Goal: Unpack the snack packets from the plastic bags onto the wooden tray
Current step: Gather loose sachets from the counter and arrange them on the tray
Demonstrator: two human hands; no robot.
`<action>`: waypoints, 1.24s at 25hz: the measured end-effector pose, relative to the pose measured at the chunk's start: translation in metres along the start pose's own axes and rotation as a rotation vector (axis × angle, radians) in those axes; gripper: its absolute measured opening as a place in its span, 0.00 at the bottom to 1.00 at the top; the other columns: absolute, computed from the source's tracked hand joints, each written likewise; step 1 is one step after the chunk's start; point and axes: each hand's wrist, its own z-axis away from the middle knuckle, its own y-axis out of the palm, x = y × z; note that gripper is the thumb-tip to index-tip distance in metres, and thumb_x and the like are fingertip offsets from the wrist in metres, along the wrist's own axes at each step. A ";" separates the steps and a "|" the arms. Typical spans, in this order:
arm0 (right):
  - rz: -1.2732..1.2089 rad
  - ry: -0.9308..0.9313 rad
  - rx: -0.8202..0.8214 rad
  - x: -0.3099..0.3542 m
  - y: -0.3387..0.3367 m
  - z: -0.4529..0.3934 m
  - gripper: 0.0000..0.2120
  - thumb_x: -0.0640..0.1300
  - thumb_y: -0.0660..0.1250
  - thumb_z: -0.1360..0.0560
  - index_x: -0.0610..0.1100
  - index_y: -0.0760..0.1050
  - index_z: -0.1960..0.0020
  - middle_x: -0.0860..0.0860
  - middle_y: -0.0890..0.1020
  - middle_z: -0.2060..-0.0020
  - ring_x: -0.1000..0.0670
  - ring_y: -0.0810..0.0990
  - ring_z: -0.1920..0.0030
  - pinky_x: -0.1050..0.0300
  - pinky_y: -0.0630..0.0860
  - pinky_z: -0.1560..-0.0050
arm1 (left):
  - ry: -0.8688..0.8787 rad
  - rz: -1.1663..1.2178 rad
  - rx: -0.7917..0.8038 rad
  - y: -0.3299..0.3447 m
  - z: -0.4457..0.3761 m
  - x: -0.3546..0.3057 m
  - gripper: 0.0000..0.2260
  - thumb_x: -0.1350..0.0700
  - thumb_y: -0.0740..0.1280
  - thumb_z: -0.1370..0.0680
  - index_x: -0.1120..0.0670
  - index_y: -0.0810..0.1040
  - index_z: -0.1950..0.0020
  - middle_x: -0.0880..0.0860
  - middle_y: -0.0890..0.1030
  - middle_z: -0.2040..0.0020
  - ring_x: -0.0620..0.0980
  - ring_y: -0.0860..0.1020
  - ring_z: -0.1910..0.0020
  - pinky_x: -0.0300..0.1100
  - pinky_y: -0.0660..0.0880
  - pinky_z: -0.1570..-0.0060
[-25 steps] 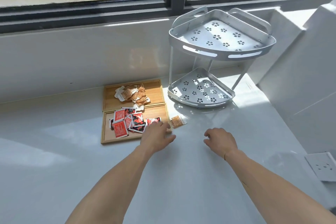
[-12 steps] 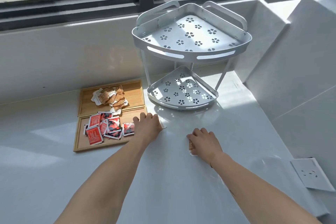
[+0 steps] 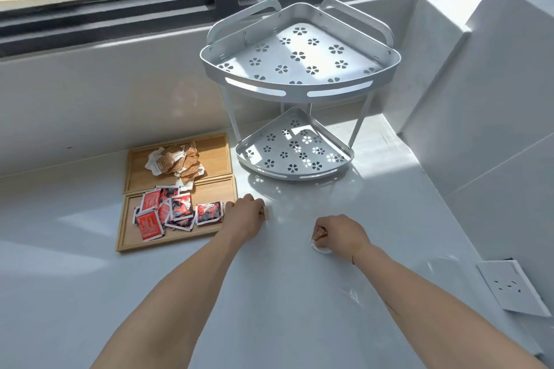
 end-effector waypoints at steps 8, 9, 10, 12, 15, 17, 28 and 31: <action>-0.127 0.192 -0.112 -0.061 -0.030 0.019 0.08 0.41 0.65 0.31 0.53 0.79 0.56 0.51 0.83 0.52 0.47 0.79 0.51 0.57 0.73 0.58 | 0.211 0.208 0.235 -0.009 0.016 -0.065 0.10 0.54 0.68 0.26 0.51 0.79 0.44 0.53 0.83 0.48 0.54 0.78 0.48 0.45 0.75 0.54; -0.145 0.215 -0.125 -0.065 -0.030 0.022 0.08 0.41 0.66 0.32 0.53 0.78 0.58 0.51 0.83 0.53 0.47 0.79 0.52 0.57 0.73 0.59 | 0.225 0.208 0.237 -0.008 0.015 -0.076 0.15 0.54 0.70 0.26 0.49 0.77 0.39 0.52 0.83 0.46 0.53 0.78 0.46 0.46 0.76 0.52; -0.159 0.233 -0.132 -0.069 -0.029 0.025 0.07 0.41 0.66 0.32 0.53 0.76 0.59 0.50 0.83 0.54 0.47 0.79 0.53 0.57 0.72 0.60 | 0.237 0.212 0.242 -0.005 0.014 -0.086 0.19 0.53 0.70 0.26 0.47 0.75 0.35 0.51 0.83 0.44 0.52 0.78 0.44 0.46 0.76 0.49; -0.179 0.252 -0.144 -0.073 -0.025 0.030 0.06 0.42 0.66 0.32 0.53 0.75 0.61 0.50 0.83 0.55 0.47 0.78 0.54 0.57 0.71 0.61 | 0.247 0.198 0.257 0.000 0.012 -0.104 0.25 0.54 0.71 0.26 0.47 0.72 0.30 0.51 0.82 0.40 0.53 0.77 0.40 0.46 0.76 0.45; -0.214 0.268 -0.177 -0.073 -0.020 0.034 0.05 0.42 0.65 0.32 0.52 0.75 0.60 0.50 0.83 0.56 0.46 0.78 0.55 0.58 0.70 0.62 | 0.285 0.100 0.246 0.009 0.010 -0.121 0.15 0.56 0.69 0.27 0.52 0.77 0.40 0.55 0.82 0.43 0.58 0.78 0.42 0.49 0.77 0.49; -0.230 0.278 -0.193 -0.074 -0.016 0.036 0.05 0.42 0.65 0.32 0.52 0.76 0.60 0.51 0.83 0.57 0.46 0.78 0.57 0.58 0.70 0.63 | 0.288 0.035 0.220 0.012 0.012 -0.126 0.10 0.56 0.68 0.26 0.54 0.78 0.46 0.57 0.81 0.47 0.60 0.79 0.47 0.48 0.75 0.54; -0.191 0.222 -0.136 -0.019 -0.014 0.036 0.08 0.41 0.65 0.34 0.53 0.75 0.59 0.51 0.83 0.57 0.46 0.81 0.55 0.58 0.73 0.61 | 0.299 -0.043 0.031 0.018 0.060 -0.083 0.08 0.62 0.62 0.24 0.57 0.71 0.45 0.56 0.76 0.44 0.59 0.71 0.44 0.48 0.67 0.56; -0.140 0.160 -0.074 0.018 -0.008 0.028 0.10 0.39 0.65 0.37 0.53 0.76 0.59 0.52 0.83 0.59 0.47 0.81 0.57 0.59 0.73 0.63 | 0.232 0.030 0.097 0.019 0.073 -0.045 0.07 0.57 0.62 0.22 0.56 0.70 0.45 0.58 0.78 0.47 0.61 0.75 0.49 0.47 0.66 0.60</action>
